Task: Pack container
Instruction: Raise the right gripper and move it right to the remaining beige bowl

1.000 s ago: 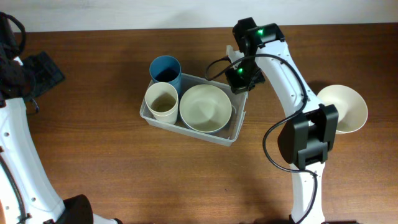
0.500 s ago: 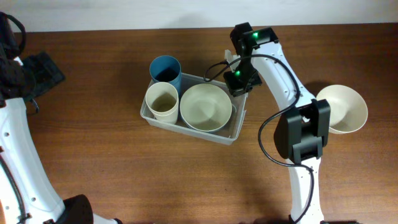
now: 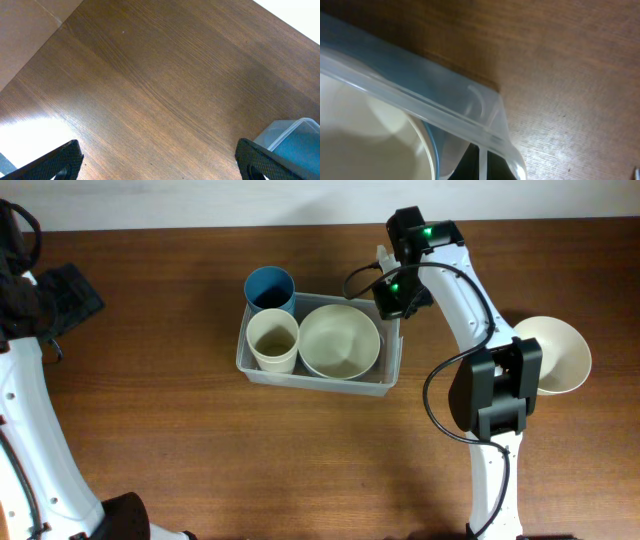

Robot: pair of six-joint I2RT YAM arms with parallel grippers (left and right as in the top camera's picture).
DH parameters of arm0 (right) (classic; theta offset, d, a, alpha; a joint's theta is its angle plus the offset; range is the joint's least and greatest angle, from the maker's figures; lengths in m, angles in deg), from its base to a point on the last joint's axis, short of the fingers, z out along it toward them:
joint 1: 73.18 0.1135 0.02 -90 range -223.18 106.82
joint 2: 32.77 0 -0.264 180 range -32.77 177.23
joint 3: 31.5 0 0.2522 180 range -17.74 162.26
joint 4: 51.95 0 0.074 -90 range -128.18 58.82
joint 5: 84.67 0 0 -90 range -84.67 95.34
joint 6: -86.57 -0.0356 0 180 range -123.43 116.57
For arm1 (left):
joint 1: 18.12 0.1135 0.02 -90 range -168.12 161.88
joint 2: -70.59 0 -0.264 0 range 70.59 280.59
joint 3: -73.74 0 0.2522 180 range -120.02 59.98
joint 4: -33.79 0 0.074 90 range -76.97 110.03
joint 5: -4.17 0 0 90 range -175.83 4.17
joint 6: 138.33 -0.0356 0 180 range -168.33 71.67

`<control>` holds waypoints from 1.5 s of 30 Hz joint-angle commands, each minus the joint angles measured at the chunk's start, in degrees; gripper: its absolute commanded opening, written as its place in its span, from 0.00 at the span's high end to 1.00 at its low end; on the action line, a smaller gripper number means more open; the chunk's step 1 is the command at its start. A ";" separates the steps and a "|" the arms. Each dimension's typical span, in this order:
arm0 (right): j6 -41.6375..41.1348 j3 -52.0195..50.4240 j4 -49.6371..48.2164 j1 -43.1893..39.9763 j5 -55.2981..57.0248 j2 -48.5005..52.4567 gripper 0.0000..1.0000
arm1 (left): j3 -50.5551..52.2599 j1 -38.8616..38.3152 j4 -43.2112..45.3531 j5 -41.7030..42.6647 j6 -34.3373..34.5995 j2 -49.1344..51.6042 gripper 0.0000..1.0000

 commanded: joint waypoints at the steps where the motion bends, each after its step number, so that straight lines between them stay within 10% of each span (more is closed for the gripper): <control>1: 0.59 0.90 -1.51 -0.46 1.75 0.63 0.96 | 0.15 0.15 -0.07 0.22 0.57 0.20 0.00; 15: 3.17 4.20 -1.14 -0.26 1.31 0.61 0.95 | 0.15 0.15 -0.07 0.22 0.57 0.20 0.00; 23: 2.36 24.94 14.58 0.92 1.36 0.59 0.38 | 0.15 0.15 -0.07 0.22 0.57 0.20 0.00; 27: -2.71 30.32 20.57 -0.37 1.40 0.59 0.28 | 0.15 0.15 -0.07 0.22 0.57 0.20 0.01; 37: -8.68 29.51 22.73 -8.94 -1.92 -5.20 0.28 | 0.15 0.15 -0.07 0.22 0.57 0.20 0.00; 45: -8.72 7.78 22.71 -18.43 5.03 -22.03 0.28 | 0.15 0.15 -0.07 0.22 0.57 0.20 0.00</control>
